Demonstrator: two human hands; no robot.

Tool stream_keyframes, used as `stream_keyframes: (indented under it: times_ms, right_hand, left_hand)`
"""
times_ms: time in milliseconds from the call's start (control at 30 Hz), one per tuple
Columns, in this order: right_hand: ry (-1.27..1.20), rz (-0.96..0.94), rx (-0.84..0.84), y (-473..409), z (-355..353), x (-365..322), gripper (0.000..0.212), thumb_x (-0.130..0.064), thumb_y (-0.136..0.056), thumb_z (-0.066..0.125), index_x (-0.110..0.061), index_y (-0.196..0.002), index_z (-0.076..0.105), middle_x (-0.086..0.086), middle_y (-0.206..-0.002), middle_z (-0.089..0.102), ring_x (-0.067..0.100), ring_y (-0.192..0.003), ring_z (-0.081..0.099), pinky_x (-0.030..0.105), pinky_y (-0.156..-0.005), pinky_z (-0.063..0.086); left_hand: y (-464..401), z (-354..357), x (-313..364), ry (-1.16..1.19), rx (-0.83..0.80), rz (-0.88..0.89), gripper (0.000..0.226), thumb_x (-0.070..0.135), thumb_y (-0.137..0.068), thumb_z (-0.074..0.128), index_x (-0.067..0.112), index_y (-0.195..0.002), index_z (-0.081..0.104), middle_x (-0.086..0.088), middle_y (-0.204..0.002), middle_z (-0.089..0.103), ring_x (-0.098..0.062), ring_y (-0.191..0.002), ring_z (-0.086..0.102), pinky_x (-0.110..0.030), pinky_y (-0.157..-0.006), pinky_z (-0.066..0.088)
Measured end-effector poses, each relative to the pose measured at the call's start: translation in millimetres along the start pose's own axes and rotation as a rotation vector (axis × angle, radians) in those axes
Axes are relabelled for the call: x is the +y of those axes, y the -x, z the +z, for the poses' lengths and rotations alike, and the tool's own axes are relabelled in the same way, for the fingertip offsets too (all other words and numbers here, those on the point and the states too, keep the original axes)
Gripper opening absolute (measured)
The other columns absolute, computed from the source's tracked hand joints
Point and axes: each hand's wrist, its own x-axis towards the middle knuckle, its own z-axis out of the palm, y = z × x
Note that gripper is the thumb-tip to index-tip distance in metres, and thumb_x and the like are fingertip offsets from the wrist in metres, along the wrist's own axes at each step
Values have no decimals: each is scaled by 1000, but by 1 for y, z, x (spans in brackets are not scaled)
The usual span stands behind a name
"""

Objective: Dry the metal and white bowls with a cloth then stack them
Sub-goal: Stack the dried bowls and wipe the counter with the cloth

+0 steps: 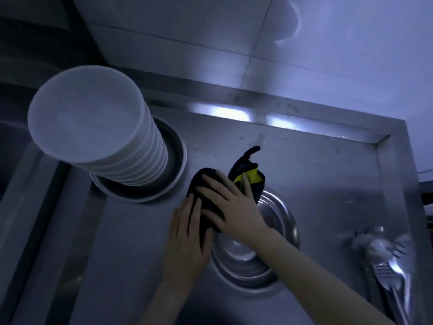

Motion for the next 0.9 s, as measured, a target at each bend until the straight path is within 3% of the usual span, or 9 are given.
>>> stream_keyframes:
  times_ms: [100,167,267,333,500,667,800,900]
  right_hand:
    - [9,-16,45,-24,2,8,47,-53,-95,38,-34,-136,51,-12,-151,39,12,-145,25,63,-111,18]
    - [-16,93,56,-57,-1,19,49,-54,-94,37,-33,-136,50,-13,-151,39,12,-145,24,64,-111,17]
    - [-70,281,70,-115,-10,31,50,-54,-95,37,-35,-142,41,-16,-155,29,11,-147,15,62,-114,3]
    - [-68,298,43,-136,-11,32,50,-52,-97,38,-36,-145,36,-17,-156,24,11,-148,11,60,-113,-2]
    - [-45,-40,31,-77,-3,13,50,-51,-93,36,-33,-138,48,-12,-151,38,14,-145,24,63,-113,11]
    - [-28,-252,-6,-2,8,10,44,-50,-95,43,-32,-134,53,-13,-150,39,11,-144,26,55,-116,14]
    - [-49,-71,0,-47,-4,38,49,-53,-94,34,-33,-135,52,-12,-149,41,11,-142,29,54,-114,16]
    - [-77,99,-1,-76,-19,70,49,-53,-96,35,-35,-141,44,-15,-153,34,9,-144,22,53,-115,10]
  left_hand:
    - [-2,0,0,-69,-10,4,60,35,-100,44,0,-148,38,-14,-157,34,-25,-144,34,-43,-115,33]
    - [-1,1,-1,-116,-15,9,59,35,-100,43,0,-147,40,-14,-157,34,-25,-144,34,-37,-120,25]
    - [0,4,-4,-100,7,0,57,30,-98,46,-1,-145,41,-16,-156,36,-28,-143,36,-37,-121,24]
    - [-2,6,-5,-91,14,-15,58,28,-98,47,-3,-146,40,-16,-156,34,-28,-144,34,-41,-118,30]
    - [0,6,-4,-46,36,-67,62,37,-103,36,3,-154,22,-10,-163,19,-21,-151,19,-35,-122,21]
    - [1,10,-7,-48,39,-17,60,35,-102,41,-1,-150,32,-16,-158,31,-27,-147,30,-48,-115,34]
    - [-1,9,-7,-126,20,40,56,35,-101,40,1,-146,42,-16,-156,36,-30,-144,35,-46,-117,31]
    - [-2,11,-7,-207,18,91,51,35,-103,38,4,-141,52,-17,-153,40,-32,-142,38,-48,-117,31]
